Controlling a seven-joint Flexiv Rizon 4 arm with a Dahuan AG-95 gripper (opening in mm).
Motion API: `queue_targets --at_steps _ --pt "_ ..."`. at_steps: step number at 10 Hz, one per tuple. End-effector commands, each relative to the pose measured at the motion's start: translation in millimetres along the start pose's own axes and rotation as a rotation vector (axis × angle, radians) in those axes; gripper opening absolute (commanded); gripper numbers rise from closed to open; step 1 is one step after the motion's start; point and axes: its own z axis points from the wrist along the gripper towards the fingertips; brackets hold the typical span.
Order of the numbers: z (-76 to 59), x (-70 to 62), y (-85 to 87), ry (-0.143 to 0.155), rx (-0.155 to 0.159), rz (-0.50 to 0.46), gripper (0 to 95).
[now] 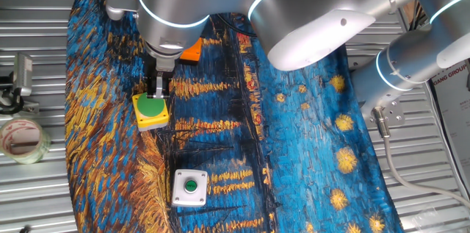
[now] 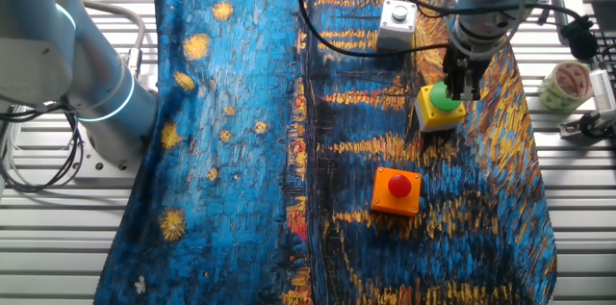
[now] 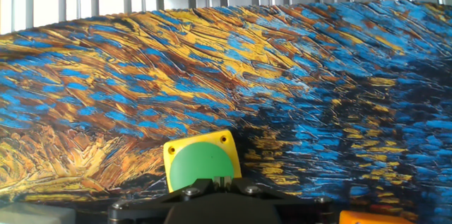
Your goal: Press three buttons from left to right in sequence
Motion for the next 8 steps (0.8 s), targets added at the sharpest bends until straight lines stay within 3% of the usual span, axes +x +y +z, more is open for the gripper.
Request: queue_targets --at_steps 1,5,8 --pt "-0.7 -1.2 0.8 0.000 -0.007 -0.013 0.0" --pt "-0.7 -1.2 0.8 -0.003 -0.012 -0.017 0.0" --pt "-0.7 -1.2 0.8 0.009 -0.014 -0.138 0.0"
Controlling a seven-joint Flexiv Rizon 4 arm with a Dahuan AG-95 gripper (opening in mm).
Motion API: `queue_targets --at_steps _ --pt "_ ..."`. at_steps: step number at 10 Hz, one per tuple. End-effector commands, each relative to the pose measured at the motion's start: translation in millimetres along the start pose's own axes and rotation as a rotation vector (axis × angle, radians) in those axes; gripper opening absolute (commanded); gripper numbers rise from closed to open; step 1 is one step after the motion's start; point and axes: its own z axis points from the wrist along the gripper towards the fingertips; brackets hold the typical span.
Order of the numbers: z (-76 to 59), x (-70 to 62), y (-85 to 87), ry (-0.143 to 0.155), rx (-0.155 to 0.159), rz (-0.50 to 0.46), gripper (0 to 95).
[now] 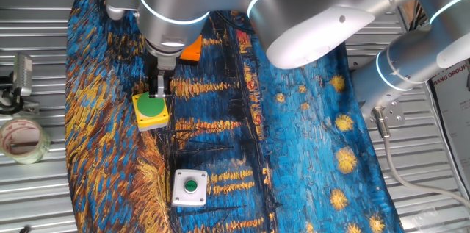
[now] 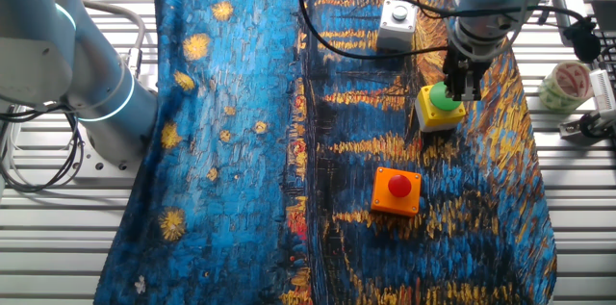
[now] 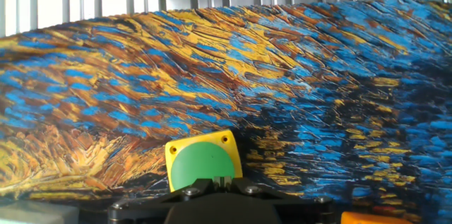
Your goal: Press three buttons from left to right in sequence
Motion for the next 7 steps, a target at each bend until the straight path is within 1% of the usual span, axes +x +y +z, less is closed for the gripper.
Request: queue_targets --at_steps 1,3,5,6,7 --pt "0.4 -0.3 0.0 0.021 -0.017 -0.122 0.0" --pt "0.4 -0.3 0.0 0.021 -0.040 -0.189 0.0" --pt "0.4 -0.3 0.0 0.018 -0.046 -0.253 0.0" --pt "0.4 -0.3 0.0 0.023 -0.042 -0.272 0.0" --pt "0.4 -0.3 0.0 0.023 -0.022 -0.271 0.0"
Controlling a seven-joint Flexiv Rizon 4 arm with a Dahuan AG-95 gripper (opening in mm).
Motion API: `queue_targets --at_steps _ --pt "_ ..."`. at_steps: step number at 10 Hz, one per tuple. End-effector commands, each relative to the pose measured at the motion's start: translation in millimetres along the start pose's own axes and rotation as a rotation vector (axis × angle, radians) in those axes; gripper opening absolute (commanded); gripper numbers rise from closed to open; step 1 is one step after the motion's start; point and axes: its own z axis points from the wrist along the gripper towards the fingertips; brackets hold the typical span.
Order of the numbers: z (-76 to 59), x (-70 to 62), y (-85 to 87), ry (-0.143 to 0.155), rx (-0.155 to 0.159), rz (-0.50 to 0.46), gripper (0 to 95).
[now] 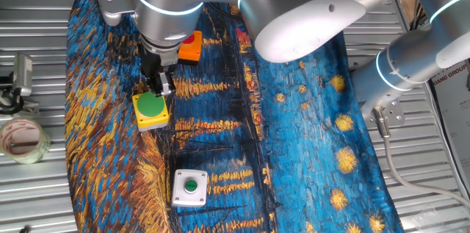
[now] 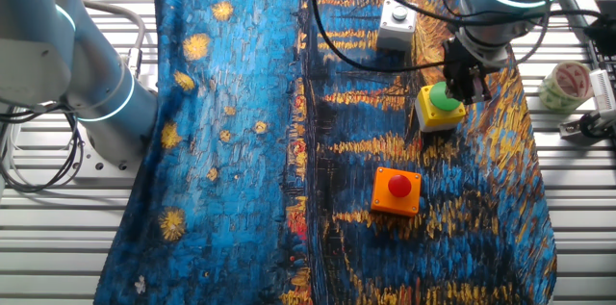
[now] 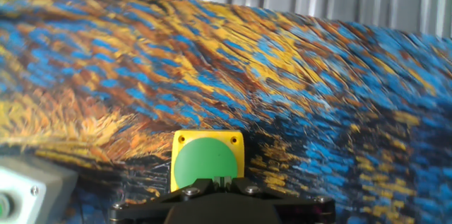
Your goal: Press three buttons from left to right in sequence
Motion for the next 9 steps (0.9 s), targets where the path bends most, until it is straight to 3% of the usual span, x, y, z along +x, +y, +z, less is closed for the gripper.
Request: queue_targets --at_steps 1,2,9 --pt "-0.4 0.2 0.4 0.000 0.025 -0.001 0.0" --pt "-0.4 0.2 0.4 0.001 0.029 0.039 0.0" --pt "-0.3 0.1 0.6 -0.008 0.025 0.064 0.0"
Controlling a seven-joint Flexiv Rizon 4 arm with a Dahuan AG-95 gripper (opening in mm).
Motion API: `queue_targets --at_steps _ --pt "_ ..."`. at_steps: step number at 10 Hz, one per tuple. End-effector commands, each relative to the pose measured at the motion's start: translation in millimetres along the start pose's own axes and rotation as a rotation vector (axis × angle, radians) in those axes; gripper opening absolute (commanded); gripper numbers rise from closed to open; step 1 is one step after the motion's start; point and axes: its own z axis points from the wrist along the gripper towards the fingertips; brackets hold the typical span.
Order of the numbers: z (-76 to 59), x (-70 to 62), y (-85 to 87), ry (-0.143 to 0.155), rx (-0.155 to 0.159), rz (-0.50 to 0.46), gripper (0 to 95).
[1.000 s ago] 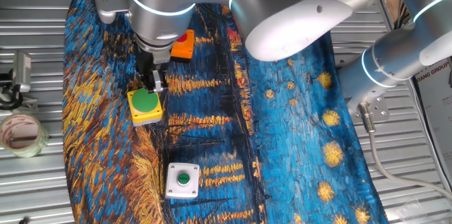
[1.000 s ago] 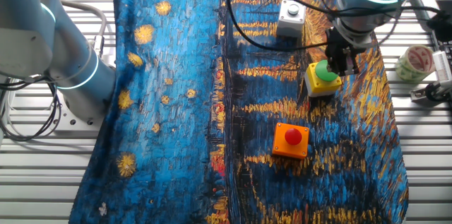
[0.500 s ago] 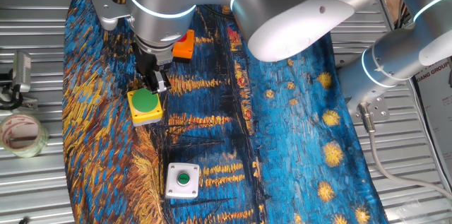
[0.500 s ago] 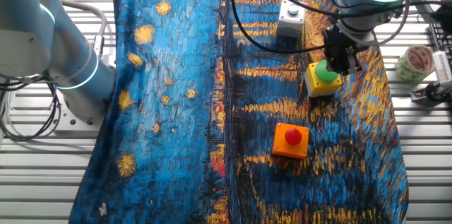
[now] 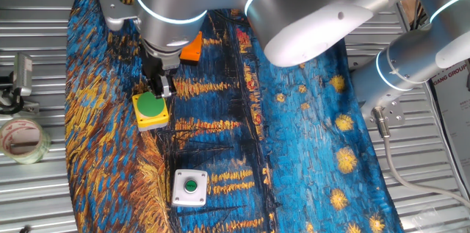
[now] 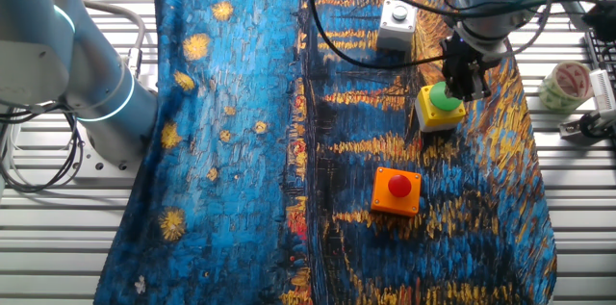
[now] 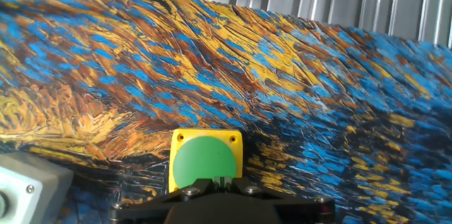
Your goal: Press three buttons from left to right in sequence
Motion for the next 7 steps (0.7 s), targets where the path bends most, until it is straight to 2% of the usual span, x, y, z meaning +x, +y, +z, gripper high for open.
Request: queue_targets --at_steps 1,3,7 --pt "1.2 -1.0 3.3 0.002 0.000 0.012 0.0" --pt "2.6 -2.2 11.1 0.002 0.001 0.043 0.0" --pt "4.9 -3.2 16.5 0.002 0.000 0.031 0.0"
